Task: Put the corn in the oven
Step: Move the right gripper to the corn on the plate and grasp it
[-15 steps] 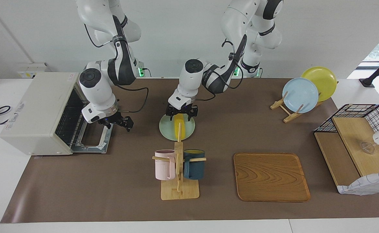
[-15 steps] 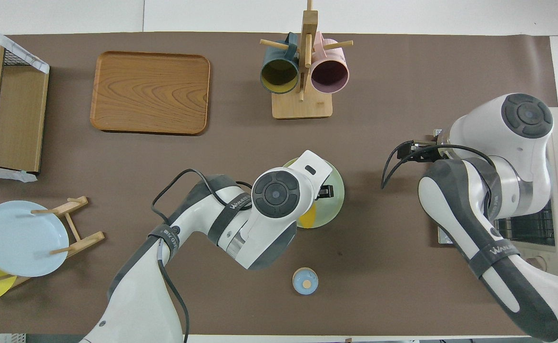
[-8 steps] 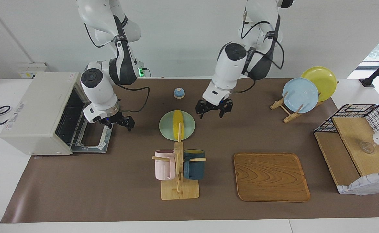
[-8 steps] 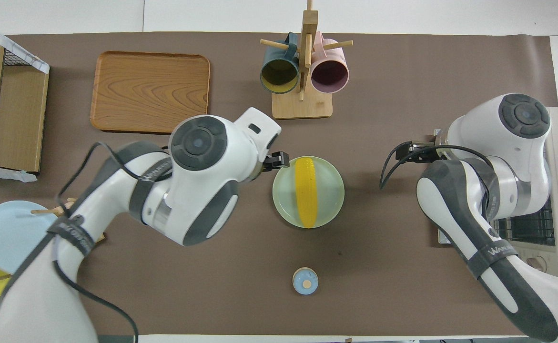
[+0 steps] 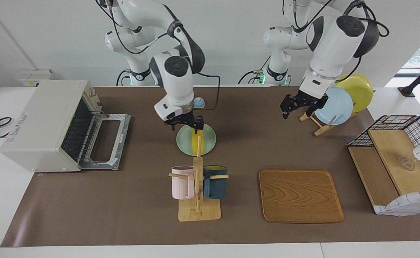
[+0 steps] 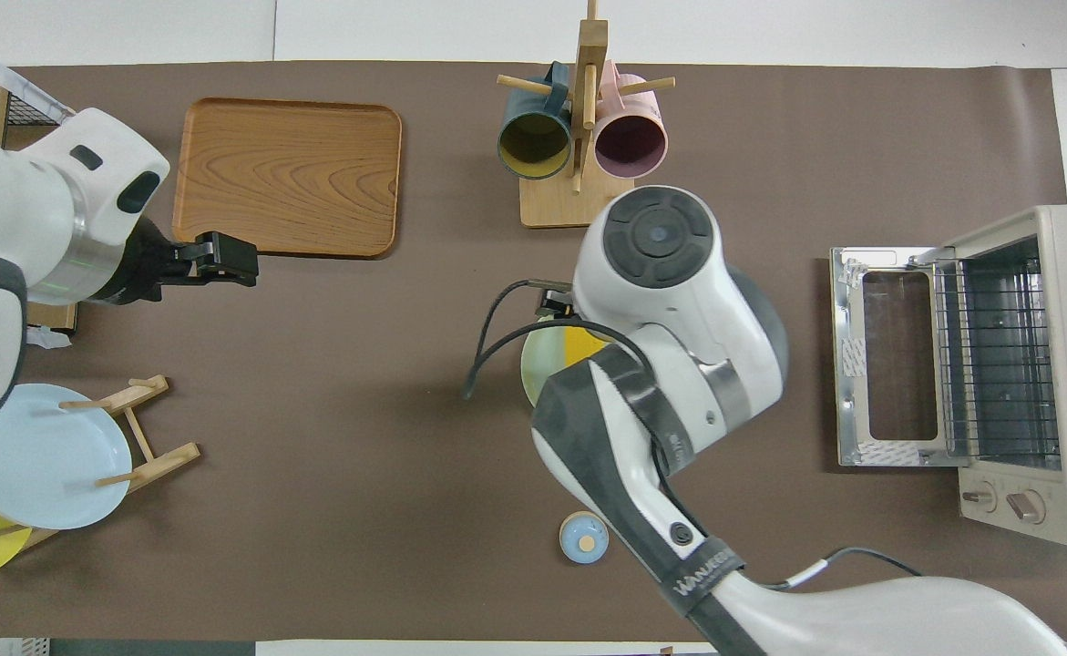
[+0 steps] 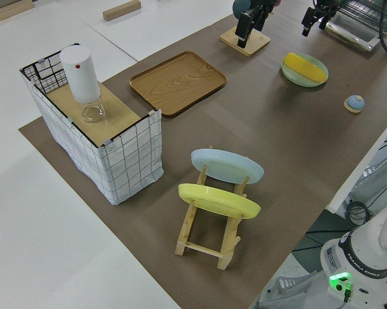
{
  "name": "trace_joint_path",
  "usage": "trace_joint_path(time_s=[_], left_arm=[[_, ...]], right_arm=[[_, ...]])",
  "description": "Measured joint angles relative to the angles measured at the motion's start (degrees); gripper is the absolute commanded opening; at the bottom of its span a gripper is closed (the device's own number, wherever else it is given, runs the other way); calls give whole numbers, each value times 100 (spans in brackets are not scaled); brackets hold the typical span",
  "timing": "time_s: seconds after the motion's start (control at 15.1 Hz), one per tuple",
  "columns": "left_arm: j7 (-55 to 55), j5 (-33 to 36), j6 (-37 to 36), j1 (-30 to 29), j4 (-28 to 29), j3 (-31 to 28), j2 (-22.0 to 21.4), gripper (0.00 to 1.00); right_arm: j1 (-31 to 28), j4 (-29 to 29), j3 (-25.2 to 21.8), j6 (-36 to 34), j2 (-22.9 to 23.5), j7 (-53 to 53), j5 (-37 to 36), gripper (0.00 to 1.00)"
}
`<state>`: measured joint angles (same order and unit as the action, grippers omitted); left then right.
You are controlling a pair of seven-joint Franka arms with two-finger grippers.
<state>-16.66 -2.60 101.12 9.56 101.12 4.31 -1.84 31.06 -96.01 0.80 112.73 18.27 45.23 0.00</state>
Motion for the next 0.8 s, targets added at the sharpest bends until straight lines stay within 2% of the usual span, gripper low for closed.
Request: trace_joint_path(time_s=[0.13,0.27,0.53,0.8], left_arm=[[63,71,-425,-63,-83,3,-148,100],[64,121,-811,-67,-99,23,-285,100],[64,122,-1111,-64,-98,92,-383,100],[64,122,-1111,-59,-110,112,-383,100]], right_arm=[[351,489,2,2,581,347,-164,100],[677,568,2,113,932,502,-405,100],[882,218,-1,765,1074,876,-514,100],[947,-222,0,1071,961,876,-514,55]])
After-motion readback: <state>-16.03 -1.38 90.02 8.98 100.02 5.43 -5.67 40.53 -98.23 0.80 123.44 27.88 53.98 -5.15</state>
